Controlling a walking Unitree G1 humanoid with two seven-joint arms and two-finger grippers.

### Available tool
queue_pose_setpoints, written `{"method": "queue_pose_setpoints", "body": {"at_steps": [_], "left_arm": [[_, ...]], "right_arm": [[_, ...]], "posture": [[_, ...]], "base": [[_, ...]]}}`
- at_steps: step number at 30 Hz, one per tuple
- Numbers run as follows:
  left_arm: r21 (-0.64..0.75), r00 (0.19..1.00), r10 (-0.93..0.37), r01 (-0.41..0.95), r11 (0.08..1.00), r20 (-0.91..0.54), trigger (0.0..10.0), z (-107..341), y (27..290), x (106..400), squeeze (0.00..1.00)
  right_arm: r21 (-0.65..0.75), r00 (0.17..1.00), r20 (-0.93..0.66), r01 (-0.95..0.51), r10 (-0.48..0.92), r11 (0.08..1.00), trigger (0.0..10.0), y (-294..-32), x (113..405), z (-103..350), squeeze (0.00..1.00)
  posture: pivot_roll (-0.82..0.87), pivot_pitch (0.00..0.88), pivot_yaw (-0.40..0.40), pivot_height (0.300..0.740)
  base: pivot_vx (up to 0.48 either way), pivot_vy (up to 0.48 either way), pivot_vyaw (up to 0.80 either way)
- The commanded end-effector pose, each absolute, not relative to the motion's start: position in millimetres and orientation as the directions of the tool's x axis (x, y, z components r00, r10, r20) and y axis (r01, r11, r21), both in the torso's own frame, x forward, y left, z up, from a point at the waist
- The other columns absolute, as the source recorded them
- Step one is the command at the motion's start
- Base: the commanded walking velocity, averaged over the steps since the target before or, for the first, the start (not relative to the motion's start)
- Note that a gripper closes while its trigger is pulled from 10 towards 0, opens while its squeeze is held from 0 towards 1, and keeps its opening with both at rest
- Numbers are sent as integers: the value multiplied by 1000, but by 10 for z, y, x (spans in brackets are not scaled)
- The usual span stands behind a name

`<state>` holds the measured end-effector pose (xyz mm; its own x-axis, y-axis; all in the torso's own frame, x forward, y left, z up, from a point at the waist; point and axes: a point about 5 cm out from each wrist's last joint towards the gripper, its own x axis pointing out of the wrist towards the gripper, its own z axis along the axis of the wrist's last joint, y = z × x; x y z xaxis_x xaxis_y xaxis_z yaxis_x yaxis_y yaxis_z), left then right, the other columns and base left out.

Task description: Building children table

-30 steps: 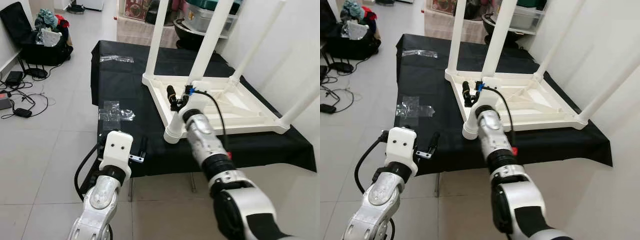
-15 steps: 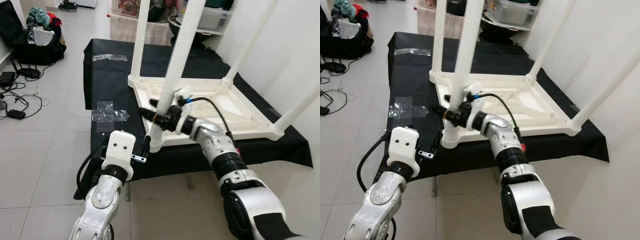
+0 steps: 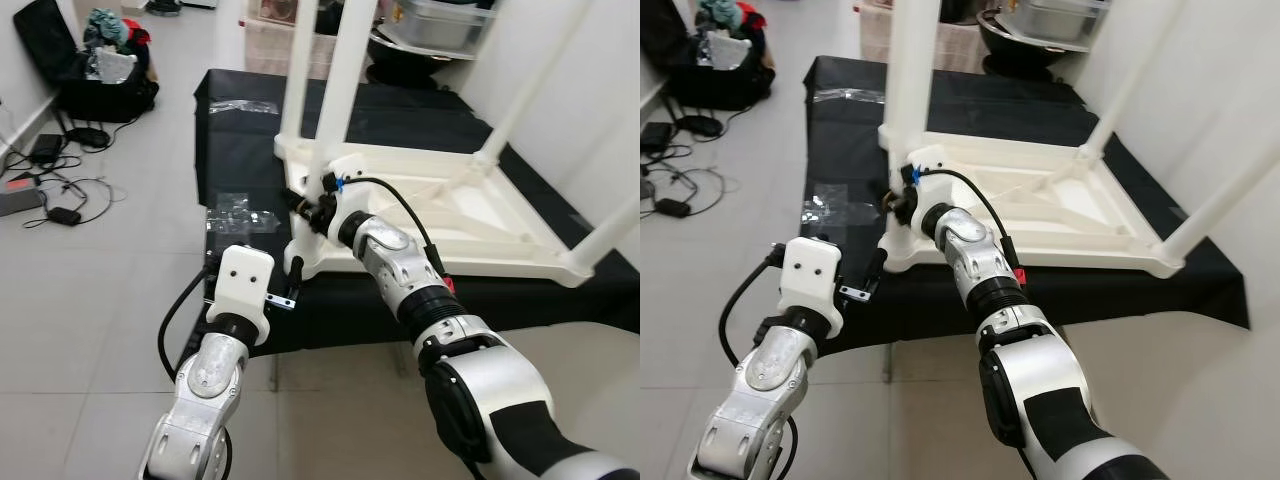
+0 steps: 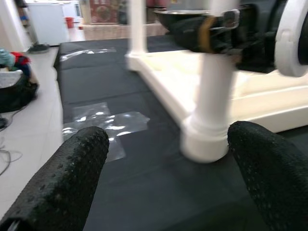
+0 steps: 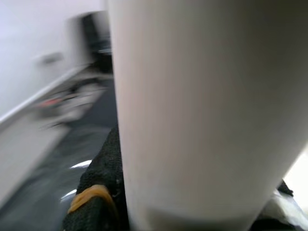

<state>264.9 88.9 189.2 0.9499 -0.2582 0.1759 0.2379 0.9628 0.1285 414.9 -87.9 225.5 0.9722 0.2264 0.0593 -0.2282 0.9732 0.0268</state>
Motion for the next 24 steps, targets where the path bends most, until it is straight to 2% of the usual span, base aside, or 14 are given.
{"method": "queue_pose_setpoints", "body": {"at_steps": [1, 5, 8, 9, 10, 11, 12, 17, 18, 19, 20, 21, 23, 24], "left_arm": [[152, 929, -320, 294, 944, 185, 10000, 1903, 784, 2650, 0], [148, 930, -318, 293, 945, 185, 10000, 1899, 772, 2653, 0], [152, 932, -314, 288, 945, 184, 10000, 1893, 769, 2651, 0], [167, 939, -289, 260, 951, 188, 10000, 1887, 830, 2662, 0], [172, 942, -279, 248, 953, 189, 10000, 1886, 865, 2669, 0], [174, 943, -272, 240, 955, 190, 10000, 1885, 887, 2674, 0], [172, 945, -269, 238, 956, 186, 10000, 1871, 895, 2671, 0], [170, 946, -270, 241, 955, 178, 10000, 1842, 889, 2646, 0], [165, 947, -270, 242, 956, 173, 10000, 1825, 886, 2625, 0], [158, 949, -267, 242, 957, 167, 10000, 1804, 886, 2605, 0], [151, 951, -263, 240, 959, 160, 10000, 1773, 888, 2582, 0], [151, 952, -263, 240, 959, 158, 10000, 1763, 889, 2576, 0], [151, 952, -263, 240, 959, 158, 10000, 1763, 889, 2576, 0], [146, 956, -253, 232, 962, 150, 10000, 1740, 906, 2575, 0]], "right_arm": [[86, 996, 46, 68, -72, 994, 0, -1276, 4189, 2294, 0], [172, 981, 17, 187, -193, 967, 0, -1331, 4171, 2264, 0], [197, 977, 10, 209, -215, 958, 0, -1298, 4160, 2259, 0], [224, 984, 34, 165, -177, 961, 10000, -1152, 4143, 2274, 0], [235, 989, 52, 120, -136, 965, 10000, -1090, 4140, 2285, 408], [240, 991, 63, 99, -117, 966, 10000, -1053, 4137, 2293, 408], [219, 992, 104, 54, -78, 974, 10000, -1030, 4130, 2313, 1000], [182, 987, 161, -15, -15, 983, 10000, -1017, 4116, 2335, 1000], [177, 983, 170, -103, 73, 979, 10000, -999, 4116, 2328, 357], [158, 971, 171, -195, 167, 968, 10000, -972, 4111, 2310, 0], [81, 886, 179, -446, 427, 891, 10000, -871, 4053, 2271, 0], [36, 816, 175, -564, 551, 825, 10000, -816, 4004, 2248, 0], [36, 816, 175, -564, 551, 825, 10000, -816, 4004, 2248, 0], [-41, 643, 101, -760, 759, 649, 10000, -781, 3889, 2172, 0]], "posture": [[105, 154, -190, 740], [102, 146, -187, 740], [102, 135, -192, 740], [106, 126, -194, 740], [110, 111, -193, 740], [110, 111, -193, 740], [119, 104, -203, 740], [130, 93, -210, 740], [127, 87, -209, 740], [126, 85, -207, 740], [123, 77, -210, 740], [123, 77, -210, 740], [123, 77, -210, 740], [116, 77, -204, 740]], "base": [[0, 0, 0], [0, 0, 0], [0, 0, 0], [0, 0, 0], [0, 0, 0], [0, 0, 0], [0, 0, 0], [0, 0, 0], [0, 0, 0], [0, 0, 0], [0, 0, 0], [0, 0, 0], [0, 0, 0], [0, 0, 0]]}}
